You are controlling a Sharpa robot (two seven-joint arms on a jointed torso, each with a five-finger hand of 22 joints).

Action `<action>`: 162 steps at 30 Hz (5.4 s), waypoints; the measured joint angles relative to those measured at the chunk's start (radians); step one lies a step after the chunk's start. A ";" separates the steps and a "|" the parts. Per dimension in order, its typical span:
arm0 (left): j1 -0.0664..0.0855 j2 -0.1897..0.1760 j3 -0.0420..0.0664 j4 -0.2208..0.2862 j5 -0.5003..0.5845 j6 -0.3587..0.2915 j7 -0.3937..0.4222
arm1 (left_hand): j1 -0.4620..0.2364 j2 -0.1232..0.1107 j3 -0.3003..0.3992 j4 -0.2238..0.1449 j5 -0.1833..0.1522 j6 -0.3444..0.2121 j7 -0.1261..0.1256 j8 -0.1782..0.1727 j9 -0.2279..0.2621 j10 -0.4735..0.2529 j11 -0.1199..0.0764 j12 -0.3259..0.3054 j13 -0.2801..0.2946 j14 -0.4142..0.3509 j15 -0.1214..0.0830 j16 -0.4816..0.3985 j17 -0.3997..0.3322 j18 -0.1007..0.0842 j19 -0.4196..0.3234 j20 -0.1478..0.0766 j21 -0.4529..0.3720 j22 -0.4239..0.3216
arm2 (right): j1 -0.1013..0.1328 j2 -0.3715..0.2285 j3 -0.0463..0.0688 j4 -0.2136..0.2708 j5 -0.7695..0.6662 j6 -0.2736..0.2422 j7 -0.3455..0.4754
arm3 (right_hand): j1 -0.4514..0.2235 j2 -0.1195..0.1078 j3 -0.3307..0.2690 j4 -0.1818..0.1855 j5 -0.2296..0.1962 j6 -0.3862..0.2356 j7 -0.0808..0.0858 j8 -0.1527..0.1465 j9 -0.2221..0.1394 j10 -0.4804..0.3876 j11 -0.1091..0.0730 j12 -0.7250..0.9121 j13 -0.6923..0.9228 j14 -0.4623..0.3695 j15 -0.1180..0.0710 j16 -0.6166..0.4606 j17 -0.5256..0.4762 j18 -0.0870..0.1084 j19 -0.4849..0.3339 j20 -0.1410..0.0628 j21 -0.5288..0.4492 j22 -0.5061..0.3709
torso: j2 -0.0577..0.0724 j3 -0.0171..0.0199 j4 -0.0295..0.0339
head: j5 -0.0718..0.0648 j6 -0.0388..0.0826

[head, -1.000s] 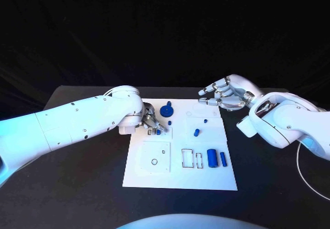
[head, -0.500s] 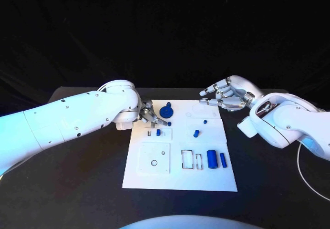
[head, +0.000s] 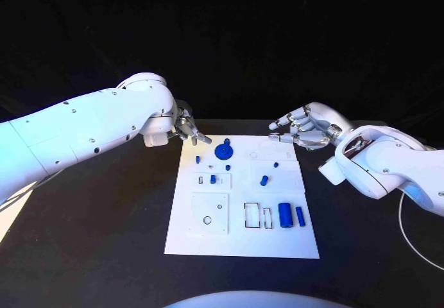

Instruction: Assemble the parts on the task board

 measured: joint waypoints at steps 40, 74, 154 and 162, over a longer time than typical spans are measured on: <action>-0.046 0.117 -0.041 -0.229 0.003 0.104 0.000 | 0.048 0.066 -0.048 -0.002 0.000 0.065 -0.015 0.001 -0.031 0.007 -0.007 0.019 0.008 0.000 0.000 0.000 0.000 0.000 0.000 0.000 0.001 0.001 | -0.001 0.015 0.000 -0.007 0.001 0.000 0.001 | 0.000 0.000 0.000 0.000 0.000 0.000 0.000 0.000 -0.001 -0.003 -0.003 -0.004 -0.006 0.004 -0.004 -0.004 0.001 0.000 0.000 0.000 0.000 -0.003 | 0.005 -0.0030 -0.0055 | 0.016 -0.010; -0.047 0.125 -0.042 -0.228 0.045 0.113 0.000 | 0.176 0.116 0.019 -0.069 0.000 0.077 -0.020 0.020 -0.017 0.015 -0.014 0.019 -0.002 0.000 -0.007 0.000 0.000 0.000 0.000 0.000 0.000 0.000 | 0.000 0.018 0.000 -0.007 0.000 0.000 0.000 | 0.000 0.000 0.000 0.000 0.000 0.000 0.000 0.000 -0.001 -0.003 -0.003 -0.004 -0.006 0.004 -0.004 -0.004 0.000 0.000 0.000 0.000 0.000 -0.005 | 0.005 -0.0035 -0.0046 | 0.017 -0.022; -0.124 -0.139 -0.067 0.203 0.023 -0.049 0.065 | 0.065 -0.037 0.575 -0.175 0.063 0.061 -0.025 0.083 0.041 0.040 -0.025 0.014 -0.027 0.000 -0.015 0.000 0.000 0.000 0.000 -0.008 -0.018 0.000 | 0.000 0.011 -0.001 -0.013 0.000 0.019 -0.008 | 0.000 0.000 0.000 0.000 0.000 0.000 0.000 0.000 0.000 -0.003 -0.003 -0.004 -0.006 0.004 -0.004 -0.004 0.000 0.000 0.000 0.000 -0.004 -0.005 | 0.000 -0.0014 -0.0012 | 0.030 -0.044; -0.124 -0.133 -0.067 0.201 0.015 -0.048 0.064 | 0.065 -0.037 0.575 -0.175 0.067 0.061 -0.025 0.083 0.043 0.040 -0.025 0.019 -0.026 0.000 -0.014 0.000 0.000 0.000 0.000 -0.008 -0.018 0.000 | 0.000 0.012 -0.001 -0.012 0.000 0.019 -0.008 | 0.000 0.000 0.000 0.000 0.000 0.000 0.000 0.000 0.000 -0.003 -0.003 -0.004 -0.006 0.004 -0.004 -0.004 0.000 0.000 0.000 0.000 -0.004 -0.005 | 0.000 -0.0009 -0.0008 | 0.031 -0.045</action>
